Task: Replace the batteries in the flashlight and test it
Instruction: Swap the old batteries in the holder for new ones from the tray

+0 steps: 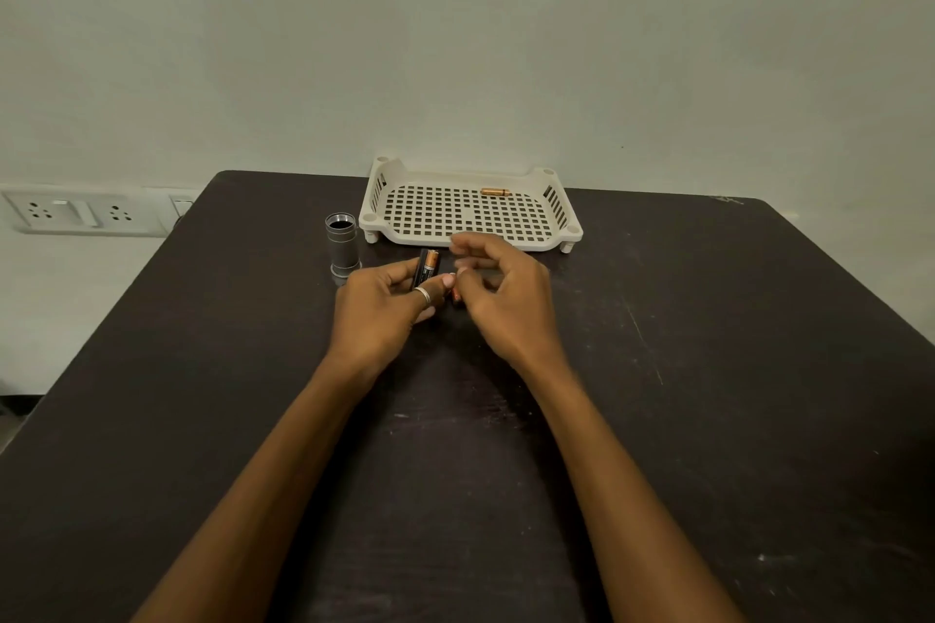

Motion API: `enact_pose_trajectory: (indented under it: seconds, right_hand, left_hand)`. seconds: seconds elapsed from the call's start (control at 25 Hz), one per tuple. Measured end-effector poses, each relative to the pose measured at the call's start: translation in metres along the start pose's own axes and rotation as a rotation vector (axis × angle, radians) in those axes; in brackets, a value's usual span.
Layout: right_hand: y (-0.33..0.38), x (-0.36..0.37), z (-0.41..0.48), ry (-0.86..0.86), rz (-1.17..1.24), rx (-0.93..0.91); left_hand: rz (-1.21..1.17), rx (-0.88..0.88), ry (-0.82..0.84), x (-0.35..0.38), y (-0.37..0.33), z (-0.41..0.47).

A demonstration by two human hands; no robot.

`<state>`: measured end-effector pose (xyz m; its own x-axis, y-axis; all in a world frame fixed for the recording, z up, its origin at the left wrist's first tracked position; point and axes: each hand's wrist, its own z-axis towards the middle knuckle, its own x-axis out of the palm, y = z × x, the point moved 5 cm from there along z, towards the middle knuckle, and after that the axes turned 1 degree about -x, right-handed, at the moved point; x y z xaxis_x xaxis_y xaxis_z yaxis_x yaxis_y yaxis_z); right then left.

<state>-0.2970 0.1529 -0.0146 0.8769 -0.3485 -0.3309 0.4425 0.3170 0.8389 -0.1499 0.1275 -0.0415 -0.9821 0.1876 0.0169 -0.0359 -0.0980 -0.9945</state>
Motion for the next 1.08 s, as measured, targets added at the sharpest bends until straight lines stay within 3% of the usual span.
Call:
enact_pose_trajectory:
  seconds: [0.24, 0.4, 0.84, 1.08]
  right_hand:
    - [0.019, 0.019, -0.012, 0.123, -0.147, -0.278]
    - [0.019, 0.027, -0.013, 0.172, -0.287, -0.289]
    - [0.02, 0.026, -0.016, 0.112, -0.363, -0.406]
    - [0.013, 0.028, -0.011, 0.122, -0.109, -0.234]
  left_hand:
    - [-0.148, -0.023, 0.009, -0.006, -0.001, 0.002]
    - [-0.12, -0.036, -0.002, -0.007, 0.001, 0.003]
    - [-0.199, -0.048, 0.006, -0.011, -0.004, 0.001]
    - [-0.233, -0.026, 0.019, -0.011, -0.006, 0.001]
